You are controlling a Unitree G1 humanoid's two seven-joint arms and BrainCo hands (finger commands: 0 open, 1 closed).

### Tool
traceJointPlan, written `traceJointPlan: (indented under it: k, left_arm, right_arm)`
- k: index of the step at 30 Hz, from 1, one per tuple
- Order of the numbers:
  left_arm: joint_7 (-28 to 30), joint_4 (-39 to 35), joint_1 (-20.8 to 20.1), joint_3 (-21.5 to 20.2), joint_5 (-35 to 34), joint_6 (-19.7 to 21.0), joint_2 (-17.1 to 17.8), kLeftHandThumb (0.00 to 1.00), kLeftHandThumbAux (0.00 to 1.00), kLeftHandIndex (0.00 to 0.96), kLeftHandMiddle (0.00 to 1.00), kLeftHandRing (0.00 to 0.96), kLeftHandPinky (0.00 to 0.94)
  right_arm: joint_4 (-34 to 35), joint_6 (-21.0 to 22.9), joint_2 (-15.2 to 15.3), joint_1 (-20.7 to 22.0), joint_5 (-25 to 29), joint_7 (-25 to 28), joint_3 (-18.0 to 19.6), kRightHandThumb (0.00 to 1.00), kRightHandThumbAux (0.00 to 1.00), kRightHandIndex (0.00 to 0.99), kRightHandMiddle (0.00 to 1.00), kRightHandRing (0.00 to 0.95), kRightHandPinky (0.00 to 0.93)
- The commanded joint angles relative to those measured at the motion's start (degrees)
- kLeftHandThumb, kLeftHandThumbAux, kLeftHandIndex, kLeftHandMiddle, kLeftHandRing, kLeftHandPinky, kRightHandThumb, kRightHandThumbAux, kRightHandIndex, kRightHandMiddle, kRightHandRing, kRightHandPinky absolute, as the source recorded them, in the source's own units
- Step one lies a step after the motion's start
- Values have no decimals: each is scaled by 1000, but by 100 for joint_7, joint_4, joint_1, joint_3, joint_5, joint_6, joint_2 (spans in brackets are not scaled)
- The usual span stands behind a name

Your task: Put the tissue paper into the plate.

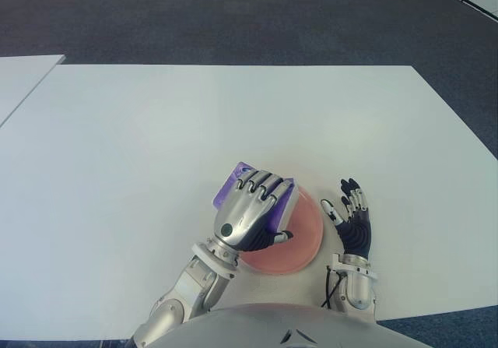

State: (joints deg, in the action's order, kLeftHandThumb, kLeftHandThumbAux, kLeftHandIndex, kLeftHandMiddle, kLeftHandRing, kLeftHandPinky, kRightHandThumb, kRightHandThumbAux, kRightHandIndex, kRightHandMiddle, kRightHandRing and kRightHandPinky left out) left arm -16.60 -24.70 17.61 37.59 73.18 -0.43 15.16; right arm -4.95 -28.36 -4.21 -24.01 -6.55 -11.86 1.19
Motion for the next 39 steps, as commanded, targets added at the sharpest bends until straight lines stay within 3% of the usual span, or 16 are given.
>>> traceJointPlan:
  k: [1,6,9,11,14,16,17,20,26,39]
  left_arm:
    - [-112,100,39,59,76,-70,-37,853,666,397,528,813,800]
    - [-147,98,27,70,73,-58,-91,852,667,398,527,807,801]
    - [20,-18,51,47,-39,8,-190,851,660,423,547,783,741]
    - [251,-137,89,28,-75,88,-244,760,679,426,617,709,641]
    - [476,-217,104,5,-39,152,-286,482,459,392,451,447,427]
    - [669,-316,99,4,24,195,-306,393,387,340,366,339,324]
    - [827,-403,87,11,71,226,-323,333,333,246,272,236,214]
    - [1253,-671,39,37,186,275,-369,236,255,91,119,83,70]
    - [1661,-898,101,19,122,268,-367,134,225,9,19,8,7]
    - [1604,-919,115,-57,155,196,-401,68,250,0,0,0,0]
  right_arm:
    - [-413,172,-5,-81,-67,41,-66,56,643,97,169,108,24]
    - [-418,187,21,-52,-110,30,-62,36,660,89,161,105,31]
    - [-345,335,24,-65,-91,84,-83,29,663,91,158,104,34]
    - [-306,430,25,-62,-53,133,-90,28,671,96,154,104,38]
    - [-337,468,15,-16,-16,150,-71,31,684,94,145,96,24]
    - [-330,521,16,-5,-6,162,-63,33,689,93,142,93,20]
    - [-320,559,18,2,4,173,-62,41,693,94,138,89,20]
    - [-261,651,31,13,25,214,-71,58,693,91,123,74,11]
    - [-57,786,41,-50,-57,211,-108,82,690,77,91,44,1]
    - [89,792,4,-73,-107,175,-170,112,689,62,58,12,0]
